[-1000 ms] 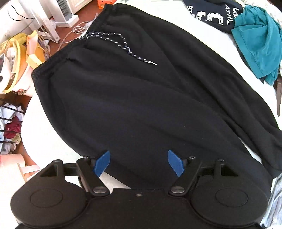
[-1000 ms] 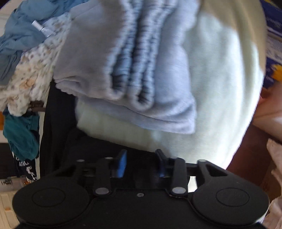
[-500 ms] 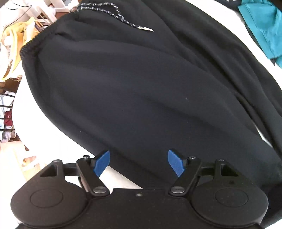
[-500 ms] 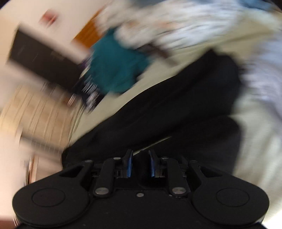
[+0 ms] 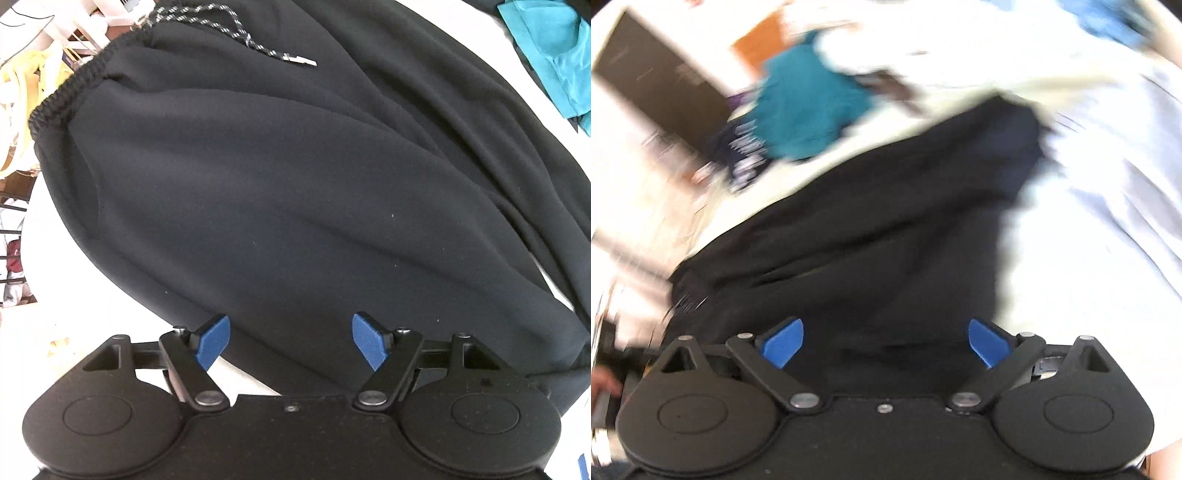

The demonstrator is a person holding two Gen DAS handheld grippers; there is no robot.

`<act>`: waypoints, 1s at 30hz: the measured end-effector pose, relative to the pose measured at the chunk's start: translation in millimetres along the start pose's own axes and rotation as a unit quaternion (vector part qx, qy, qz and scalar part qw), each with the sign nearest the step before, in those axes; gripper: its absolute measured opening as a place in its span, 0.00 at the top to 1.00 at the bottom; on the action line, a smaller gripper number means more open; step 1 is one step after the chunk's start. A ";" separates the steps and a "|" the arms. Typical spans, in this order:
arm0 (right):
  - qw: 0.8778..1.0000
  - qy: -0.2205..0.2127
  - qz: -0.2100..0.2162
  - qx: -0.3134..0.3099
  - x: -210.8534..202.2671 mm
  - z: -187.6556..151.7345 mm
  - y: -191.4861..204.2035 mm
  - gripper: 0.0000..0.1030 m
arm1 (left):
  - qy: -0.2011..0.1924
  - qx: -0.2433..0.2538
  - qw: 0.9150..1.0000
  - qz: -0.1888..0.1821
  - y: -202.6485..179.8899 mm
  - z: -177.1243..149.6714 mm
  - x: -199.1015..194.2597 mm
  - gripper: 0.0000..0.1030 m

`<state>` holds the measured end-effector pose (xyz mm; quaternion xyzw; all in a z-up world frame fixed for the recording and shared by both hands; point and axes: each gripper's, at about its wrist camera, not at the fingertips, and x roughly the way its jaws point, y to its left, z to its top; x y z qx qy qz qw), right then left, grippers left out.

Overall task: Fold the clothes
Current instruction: 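Drag the leg hem with the right tool and release it on the sheet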

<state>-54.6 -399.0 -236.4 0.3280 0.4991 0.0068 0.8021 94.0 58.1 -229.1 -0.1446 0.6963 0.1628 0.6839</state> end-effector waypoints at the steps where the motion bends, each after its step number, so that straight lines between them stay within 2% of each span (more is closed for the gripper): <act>1: 0.999 -0.003 0.001 0.044 6.4 3.0 -17.8 0.05 | 0.001 0.002 1.000 0.000 -0.8 -0.1 0.0 0.24; 3: 0.988 -0.009 0.028 0.151 24.8 6.4 -47.8 0.05 | 0.000 0.022 1.000 0.003 -4.4 -0.2 -3.6 0.24; 6: 0.959 -0.029 0.063 0.275 48.3 5.0 -80.5 0.06 | -0.010 0.033 0.999 0.003 -2.4 1.3 -11.3 0.24; 7: 0.943 -0.027 0.076 0.321 62.1 1.6 -88.6 0.09 | -0.014 0.034 0.999 0.004 0.1 2.3 -14.4 0.24; 8: 0.935 -0.021 0.072 0.347 70.3 -0.3 -91.1 0.18 | -0.017 0.035 0.999 0.004 2.6 3.2 -17.5 0.24; 10: 0.923 -0.013 0.084 0.375 84.9 -1.8 -90.6 0.25 | -0.023 0.027 0.999 0.009 11.9 5.1 -21.2 0.24; 12: 0.929 -0.005 0.071 0.364 92.9 1.4 -81.4 0.27 | -0.026 0.015 0.999 0.015 22.8 6.8 -24.6 0.24; 14: 0.936 -0.005 0.057 0.349 95.9 3.6 -73.4 0.49 | -0.025 0.004 0.999 0.021 34.1 7.9 -25.9 0.24; 15: 0.934 -0.002 0.059 0.352 96.8 2.7 -72.2 0.54 | -0.024 -0.002 0.999 0.026 40.6 7.9 -26.0 0.24; 17: 0.934 0.004 0.060 0.353 98.7 2.4 -70.9 0.80 | -0.021 -0.006 0.999 0.029 50.9 12.1 -23.4 0.24; 18: 0.936 0.005 0.058 0.348 99.1 2.1 -73.2 0.84 | -0.021 -0.010 0.999 0.032 55.6 12.0 -22.8 0.24; 23: 0.954 -0.004 0.046 0.296 105.4 20.1 -61.4 0.89 | -0.016 -0.016 0.999 0.028 60.0 10.6 -19.4 0.24; 25: 0.969 -0.019 0.056 0.241 94.1 33.1 -35.8 0.91 | -0.011 -0.012 1.000 0.026 57.1 11.8 -14.7 0.24; 28: 0.987 -0.019 0.063 0.145 86.9 53.8 5.9 0.91 | 0.001 -0.005 1.000 0.016 51.8 11.2 -5.2 0.24; 30: 0.997 -0.016 0.050 0.058 86.2 63.6 40.1 0.91 | 0.005 0.005 1.000 0.011 47.9 9.9 -3.9 0.24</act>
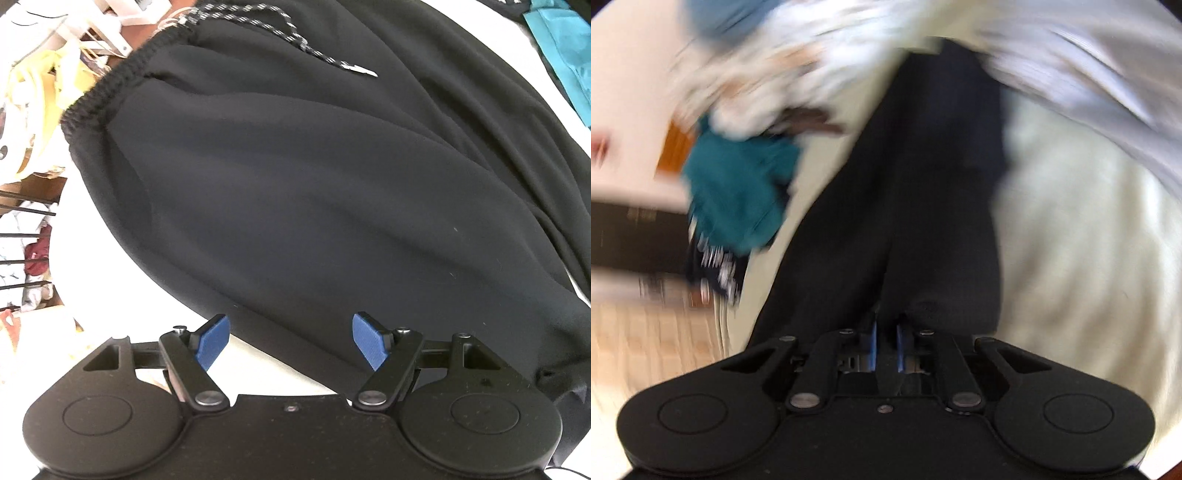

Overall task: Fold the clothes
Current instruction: 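Drag the leg hem with the right tool and release it on the sheet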

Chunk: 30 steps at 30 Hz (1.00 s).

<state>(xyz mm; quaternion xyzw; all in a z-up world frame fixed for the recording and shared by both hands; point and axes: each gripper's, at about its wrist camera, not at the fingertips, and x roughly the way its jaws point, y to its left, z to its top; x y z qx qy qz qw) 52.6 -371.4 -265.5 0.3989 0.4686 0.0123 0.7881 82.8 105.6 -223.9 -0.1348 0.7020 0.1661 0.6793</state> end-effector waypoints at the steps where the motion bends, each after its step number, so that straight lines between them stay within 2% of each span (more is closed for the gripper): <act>1: 0.998 0.006 0.000 -0.057 2.9 -0.9 25.5 0.91 | 0.000 0.002 1.000 -0.001 -0.8 -0.2 -0.1 0.24; 2: 0.993 0.016 0.010 -0.113 7.5 -6.0 51.9 0.91 | -0.002 0.005 1.000 -0.002 -1.7 0.7 -0.8 0.24; 3: 0.989 0.028 0.018 -0.143 13.2 -12.1 67.6 0.90 | -0.005 0.009 1.000 -0.003 -2.6 1.8 -1.6 0.24; 5: 0.976 0.065 0.025 -0.205 31.6 -28.3 96.5 0.78 | -0.006 0.006 1.000 -0.003 -1.1 3.9 -1.8 0.24; 6: 0.970 0.073 0.027 -0.228 34.6 -39.1 102.7 0.66 | -0.006 0.000 1.000 -0.003 1.1 5.1 -1.6 0.24; 7: 0.959 0.085 0.035 -0.270 43.1 -55.4 115.0 0.60 | -0.005 -0.002 1.000 -0.003 2.3 5.5 -1.5 0.24; 11: 0.952 0.132 0.057 -0.269 54.3 -75.9 119.3 0.59 | -0.005 -0.004 1.000 -0.003 9.1 6.9 -2.1 0.24; 12: 0.954 0.131 0.056 -0.264 52.1 -77.0 116.0 0.57 | -0.004 -0.004 1.000 -0.003 12.4 7.2 -1.5 0.24; 14: 0.959 0.130 0.035 -0.249 50.2 -76.5 103.2 0.46 | -0.002 -0.005 1.000 -0.001 16.4 7.4 -0.1 0.24; 16: 0.964 0.133 0.013 -0.230 52.2 -73.4 90.6 0.43 | 0.001 -0.011 1.000 -0.001 20.7 7.2 1.5 0.24; 18: 0.973 0.136 0.016 -0.188 57.8 -68.6 77.4 0.39 | 0.006 -0.017 1.000 0.000 27.3 7.2 4.5 0.24; 20: 0.980 0.123 0.020 -0.157 62.2 -65.4 69.5 0.23 | 0.008 -0.016 1.000 0.002 31.7 8.6 5.9 0.24; 21: 0.981 0.118 0.021 -0.151 64.3 -65.6 68.4 0.20 | 0.008 -0.016 1.000 0.002 33.8 9.3 6.6 0.24; 25: 0.981 0.130 0.034 -0.138 80.6 -71.2 84.8 0.15 | 0.010 -0.018 1.000 0.007 41.9 13.0 9.4 0.24; 28: 0.974 0.148 -0.009 -0.171 110.5 -88.1 109.3 0.17 | 0.009 -0.016 1.000 0.008 43.9 14.5 10.8 0.24; 30: 0.970 0.155 -0.030 -0.186 121.4 -94.0 115.7 0.39 | 0.008 -0.011 1.000 0.002 42.9 15.6 11.1 0.24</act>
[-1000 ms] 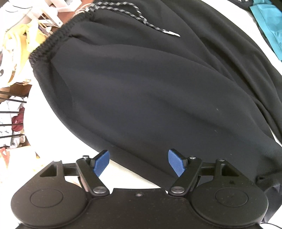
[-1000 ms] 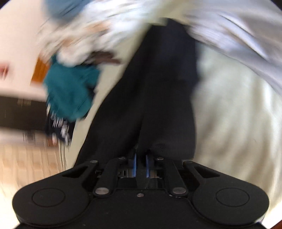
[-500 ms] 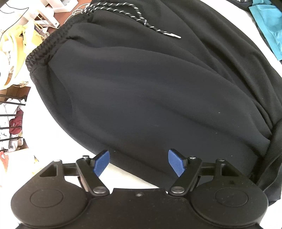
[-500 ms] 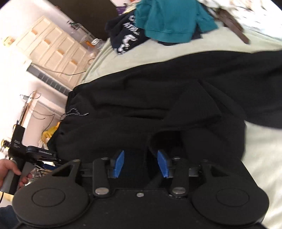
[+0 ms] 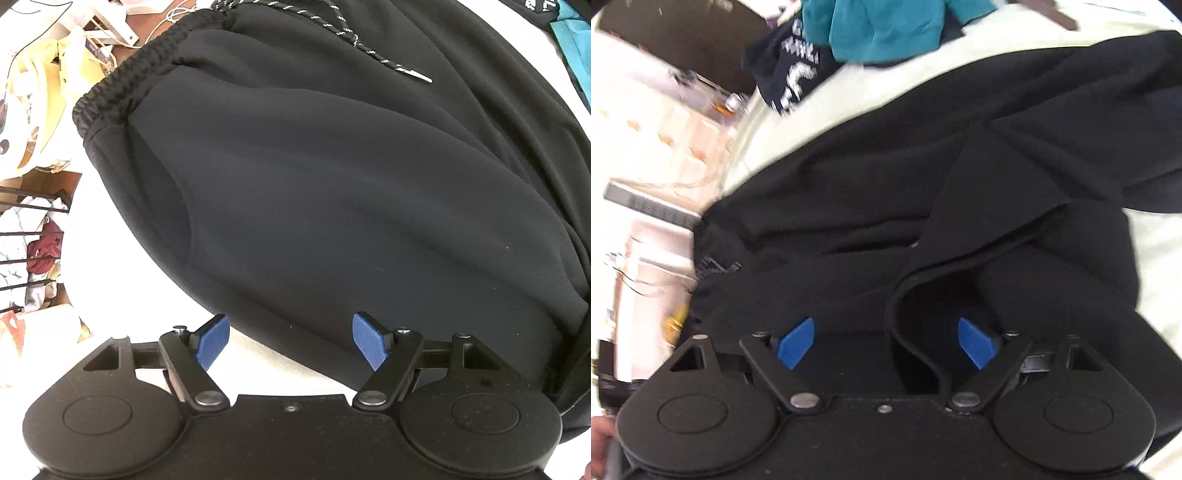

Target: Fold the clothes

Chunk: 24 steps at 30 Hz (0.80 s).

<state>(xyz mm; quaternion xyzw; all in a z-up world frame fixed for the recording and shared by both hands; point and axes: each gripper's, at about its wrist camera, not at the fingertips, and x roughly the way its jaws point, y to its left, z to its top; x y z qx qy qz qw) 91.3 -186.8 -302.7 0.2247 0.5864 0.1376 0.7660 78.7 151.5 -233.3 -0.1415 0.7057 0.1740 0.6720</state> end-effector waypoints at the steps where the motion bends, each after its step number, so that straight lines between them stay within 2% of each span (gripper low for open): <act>1: 0.999 0.018 -0.033 -0.015 11.7 -0.5 5.4 0.73 | -0.001 0.003 1.000 -0.003 -0.5 0.6 0.1 0.24; 2: 0.999 0.021 -0.039 -0.008 11.7 -1.2 3.0 0.91 | -0.003 0.008 1.000 -0.004 -2.2 1.4 0.7 0.24; 4: 0.998 0.026 -0.050 0.009 9.7 -2.2 -2.7 0.95 | -0.006 0.021 1.000 -0.004 -6.1 3.2 4.6 0.24; 5: 0.999 0.013 -0.040 0.029 -2.8 -1.4 -11.5 0.97 | -0.005 0.023 1.000 -0.004 -6.8 3.4 6.3 0.24; 8: 0.995 -0.043 -0.024 0.083 -65.4 2.6 -46.9 0.97 | 0.019 0.018 1.000 0.005 -8.9 1.7 19.8 0.24; 12: 0.983 -0.111 -0.034 0.143 -151.9 5.1 -100.6 0.97 | 0.029 0.005 1.000 0.010 -10.1 -5.6 25.0 0.24; 13: 0.977 -0.133 -0.044 0.163 -181.7 5.3 -122.7 0.97 | 0.029 0.002 1.000 0.009 -10.9 -7.9 24.7 0.24; 16: 0.961 -0.175 -0.087 0.193 -234.6 2.7 -171.6 0.97 | 0.025 -0.007 1.000 0.010 -13.3 -14.5 22.1 0.24; 19: 0.948 -0.188 -0.134 0.220 -253.4 -4.2 -228.7 0.97 | 0.020 -0.022 1.000 0.010 -16.0 -23.8 18.2 0.24; 21: 0.943 -0.174 -0.152 0.241 -248.6 -7.8 -262.3 0.94 | 0.018 -0.028 0.999 0.009 -17.8 -29.6 16.6 0.24; 22: 0.939 -0.161 -0.169 0.251 -242.0 -12.1 -283.5 0.88 | 0.017 -0.031 0.999 0.009 -19.1 -33.2 15.7 0.24; 23: 0.939 -0.150 -0.176 0.254 -237.2 -14.9 -295.8 0.69 | 0.016 -0.034 0.999 0.011 -21.1 -38.0 14.8 0.24; 24: 0.938 -0.139 -0.182 0.261 -231.1 -16.2 -302.3 0.59 | 0.016 -0.036 0.999 0.012 -23.2 -42.8 13.9 0.24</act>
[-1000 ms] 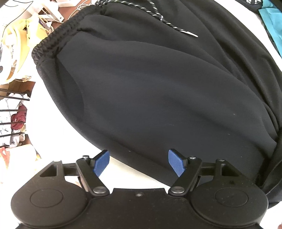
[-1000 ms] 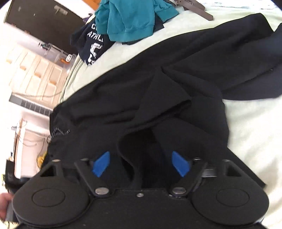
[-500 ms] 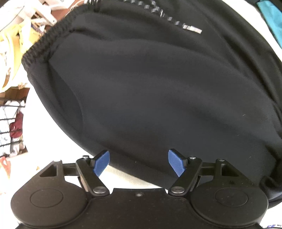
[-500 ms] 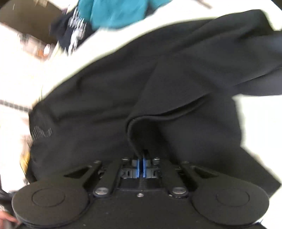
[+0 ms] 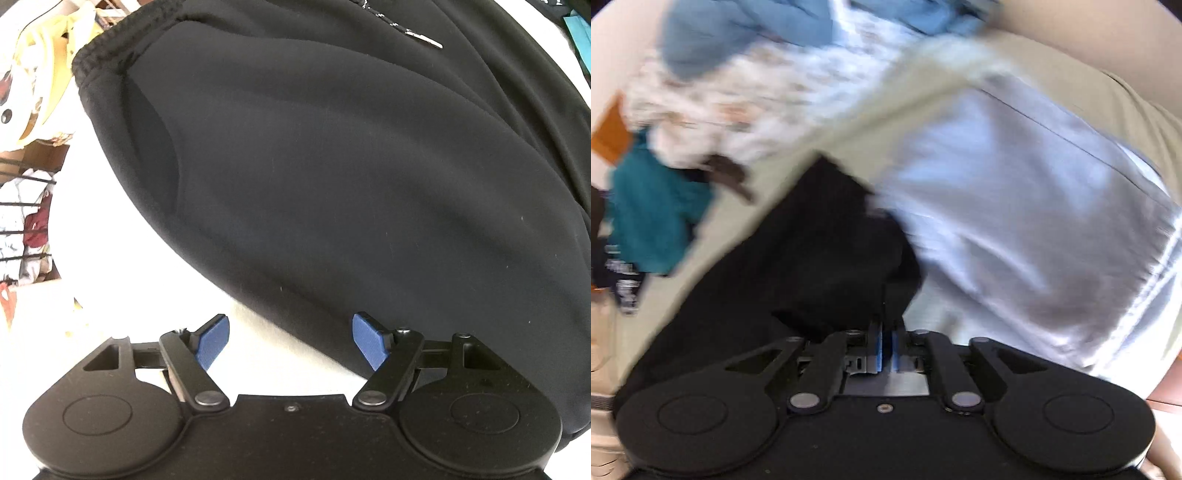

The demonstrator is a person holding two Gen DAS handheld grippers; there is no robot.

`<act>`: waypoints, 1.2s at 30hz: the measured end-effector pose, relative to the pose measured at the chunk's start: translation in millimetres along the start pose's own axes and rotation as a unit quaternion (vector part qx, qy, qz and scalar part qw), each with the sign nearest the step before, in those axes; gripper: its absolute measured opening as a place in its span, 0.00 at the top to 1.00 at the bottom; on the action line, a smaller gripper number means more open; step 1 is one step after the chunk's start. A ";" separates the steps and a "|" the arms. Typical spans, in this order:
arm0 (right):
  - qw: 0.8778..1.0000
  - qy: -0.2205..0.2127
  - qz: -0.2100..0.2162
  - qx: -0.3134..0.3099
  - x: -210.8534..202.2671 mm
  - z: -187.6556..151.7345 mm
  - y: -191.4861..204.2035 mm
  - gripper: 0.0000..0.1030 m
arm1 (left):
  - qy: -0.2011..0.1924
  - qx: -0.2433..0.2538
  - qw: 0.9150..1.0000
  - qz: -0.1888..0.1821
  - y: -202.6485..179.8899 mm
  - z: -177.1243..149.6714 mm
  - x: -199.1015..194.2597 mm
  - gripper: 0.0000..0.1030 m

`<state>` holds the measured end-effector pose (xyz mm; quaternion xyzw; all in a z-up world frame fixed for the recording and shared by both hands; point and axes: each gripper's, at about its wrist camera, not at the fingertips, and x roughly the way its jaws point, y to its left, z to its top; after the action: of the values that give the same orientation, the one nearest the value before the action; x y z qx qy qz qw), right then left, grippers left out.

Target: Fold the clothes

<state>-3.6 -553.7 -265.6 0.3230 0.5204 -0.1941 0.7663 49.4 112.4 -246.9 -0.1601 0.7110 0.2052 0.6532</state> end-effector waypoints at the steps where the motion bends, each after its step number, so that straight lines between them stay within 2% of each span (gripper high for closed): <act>1: 1.000 0.009 -0.008 0.003 7.2 -0.8 -4.0 0.52 | -0.001 -0.002 1.000 0.001 -1.7 -5.0 -0.8 0.24; 3: 1.000 0.011 -0.013 0.003 9.1 -4.4 -7.3 0.48 | -0.004 -0.013 1.000 0.002 -2.6 -11.0 -1.4 0.23; 4: 1.000 0.006 -0.018 -0.003 4.1 -7.5 -7.9 0.37 | -0.004 -0.022 1.000 0.000 -2.9 -14.5 -0.7 0.22; 6: 0.999 -0.005 -0.027 -0.017 -6.9 -13.9 -8.7 0.34 | -0.005 -0.035 0.999 -0.002 -3.9 -18.4 1.2 0.21; 8: 0.999 -0.009 -0.012 -0.032 -24.9 -22.3 1.2 0.20 | -0.008 -0.047 0.999 -0.005 -5.4 -21.7 3.1 0.20; 9: 0.999 -0.013 -0.006 -0.035 -30.8 -23.7 3.2 0.17 | -0.012 -0.063 0.998 -0.015 -5.3 -23.5 5.6 0.19; 10: 0.999 -0.026 0.013 -0.034 -39.3 -27.4 10.5 0.11 | -0.015 -0.080 0.996 -0.026 -5.1 -25.4 8.3 0.19; 11: 0.999 -0.025 0.038 -0.028 -39.7 -28.5 20.3 0.01 | -0.018 -0.097 0.994 -0.036 -4.9 -27.2 11.0 0.18; 14: 0.997 0.013 0.075 -0.031 -15.6 -24.4 55.6 0.01 | -0.028 -0.147 0.986 -0.068 -4.2 -32.7 19.0 0.16; 16: 0.996 0.022 0.081 -0.037 5.6 -20.1 74.7 0.01 | -0.037 -0.168 0.983 -0.070 -6.3 -37.7 24.4 0.16; 18: 0.997 0.029 0.058 -0.040 25.1 -13.4 87.4 0.01 | -0.045 -0.182 0.980 -0.072 -8.7 -41.8 29.2 0.13; 20: 0.999 0.038 0.018 -0.031 53.4 -5.5 99.5 0.01 | -0.050 -0.187 0.978 -0.073 -10.9 -42.9 32.5 0.13; 21: 0.999 0.039 0.001 -0.029 57.6 -3.7 99.1 0.03 | -0.054 -0.191 0.977 -0.073 -12.2 -42.9 34.2 0.13; 22: 0.998 0.040 -0.032 -0.022 65.9 -0.2 96.4 0.12 | -0.057 -0.195 0.976 -0.074 -13.5 -42.8 35.9 0.13; 23: 0.997 0.041 -0.065 -0.014 74.2 3.3 93.8 0.28 | -0.060 -0.199 0.975 -0.074 -14.8 -42.8 37.6 0.13; 24: 0.995 0.042 -0.094 -0.006 81.8 6.6 90.7 0.37 | -0.054 -0.199 0.976 -0.072 -17.0 -41.6 39.3 0.13; 26: 0.992 0.063 -0.106 0.007 88.6 9.6 77.3 0.73 | -0.043 -0.186 0.980 -0.062 -24.1 -37.4 39.6 0.14; 27: 0.991 0.074 -0.110 0.012 91.0 10.8 70.1 0.82 | -0.043 -0.183 0.980 -0.059 -27.1 -35.8 38.2 0.21; 28: 0.991 0.074 -0.113 0.014 88.2 11.9 64.0 0.87 | -0.053 -0.182 0.980 -0.059 -28.3 -36.2 33.9 0.28; 30: 0.993 0.059 -0.102 0.024 75.2 14.2 53.5 0.88 | -0.075 -0.182 0.979 -0.058 -30.1 -37.4 24.7 0.66; 31: 0.994 0.045 -0.091 0.034 60.3 15.1 44.1 0.90 | -0.087 -0.182 0.978 -0.058 -31.0 -38.0 20.1 0.75; 32: 0.995 0.038 -0.081 0.045 48.2 15.7 35.2 0.92 | -0.087 -0.185 0.977 -0.061 -30.7 -38.6 17.5 0.82; 36: 0.995 0.031 -0.062 0.077 8.7 10.7 -2.5 0.97 | -0.092 -0.187 0.975 -0.071 -31.0 -42.2 4.7 0.91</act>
<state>5.3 -562.6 -271.8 0.3535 0.5466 -0.2707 0.7092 27.9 64.7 -251.5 -0.3098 0.5837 0.3012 0.6874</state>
